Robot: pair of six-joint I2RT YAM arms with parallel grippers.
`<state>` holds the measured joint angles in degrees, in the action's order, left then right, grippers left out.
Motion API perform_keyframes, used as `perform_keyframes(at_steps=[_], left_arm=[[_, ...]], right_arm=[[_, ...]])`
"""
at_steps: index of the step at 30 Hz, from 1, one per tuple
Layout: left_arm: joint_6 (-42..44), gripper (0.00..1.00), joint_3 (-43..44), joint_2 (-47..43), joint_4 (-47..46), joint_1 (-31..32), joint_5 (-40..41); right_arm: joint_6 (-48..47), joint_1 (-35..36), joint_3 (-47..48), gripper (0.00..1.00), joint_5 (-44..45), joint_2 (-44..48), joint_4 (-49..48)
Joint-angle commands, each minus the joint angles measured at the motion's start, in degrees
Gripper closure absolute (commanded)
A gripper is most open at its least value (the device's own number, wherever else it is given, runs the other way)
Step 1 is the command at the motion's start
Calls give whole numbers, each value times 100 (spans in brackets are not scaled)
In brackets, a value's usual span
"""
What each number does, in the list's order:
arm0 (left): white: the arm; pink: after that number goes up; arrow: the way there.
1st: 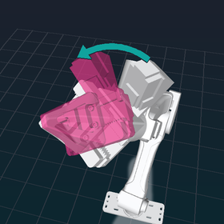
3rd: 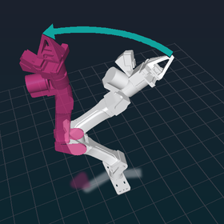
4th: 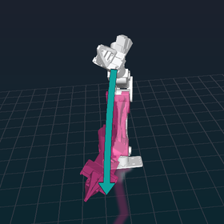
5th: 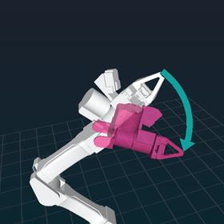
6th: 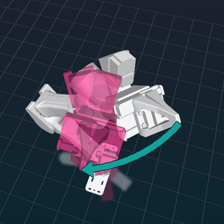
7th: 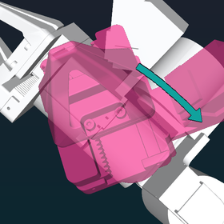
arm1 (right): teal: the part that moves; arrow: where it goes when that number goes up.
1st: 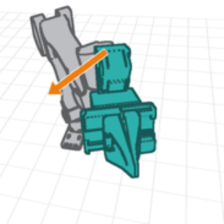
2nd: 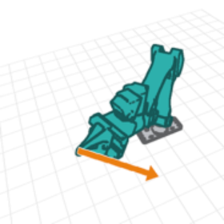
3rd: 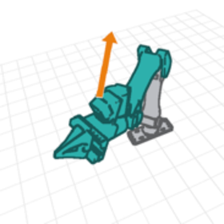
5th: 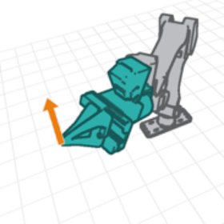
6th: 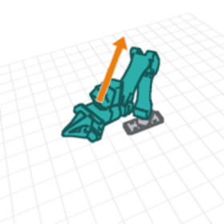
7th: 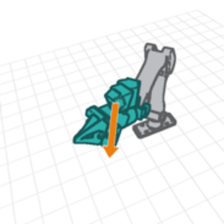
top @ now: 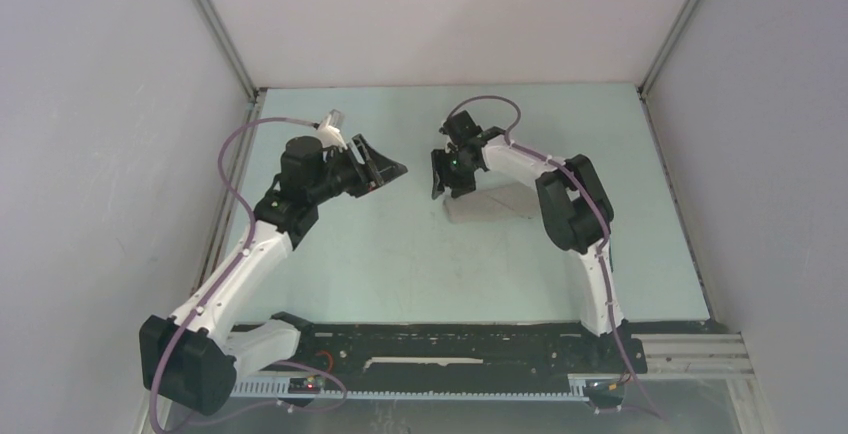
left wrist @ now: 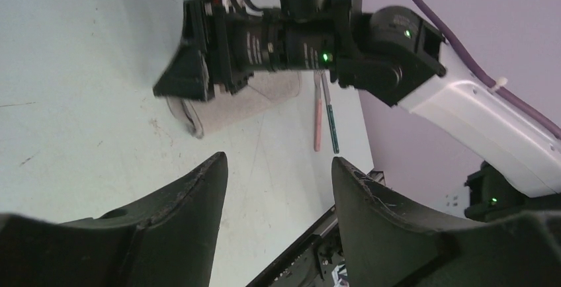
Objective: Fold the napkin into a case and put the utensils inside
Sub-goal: Move the smaller rectangle folded napkin to the center of the board.
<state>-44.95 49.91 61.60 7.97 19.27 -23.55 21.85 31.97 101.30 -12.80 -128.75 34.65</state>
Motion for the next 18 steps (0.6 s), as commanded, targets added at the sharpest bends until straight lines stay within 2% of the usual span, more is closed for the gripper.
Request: perform_keyframes(at_steps=[1, 6, 11, 15, 18], left_arm=[[126, 35, -98, -102, -82, 26, -124], [103, 35, -258, 49, -220, 24, -115], [73, 35, -274, 263, -362, 103, -141], [70, 35, -244, 558, -461, 263, -206], [24, 35, -159, 820, -551, 432, -316]], right_arm=[[-367, 222, -987, 38, -335, 871, 9], [-434, 168, -1509, 38, -775, 1478, -222], [-188, -158, -1385, 37, -1268, 1916, -377], [132, -531, -1792, 36, -1597, 2661, -775], [92, -802, -2025, 35, -1514, 3179, -518]])
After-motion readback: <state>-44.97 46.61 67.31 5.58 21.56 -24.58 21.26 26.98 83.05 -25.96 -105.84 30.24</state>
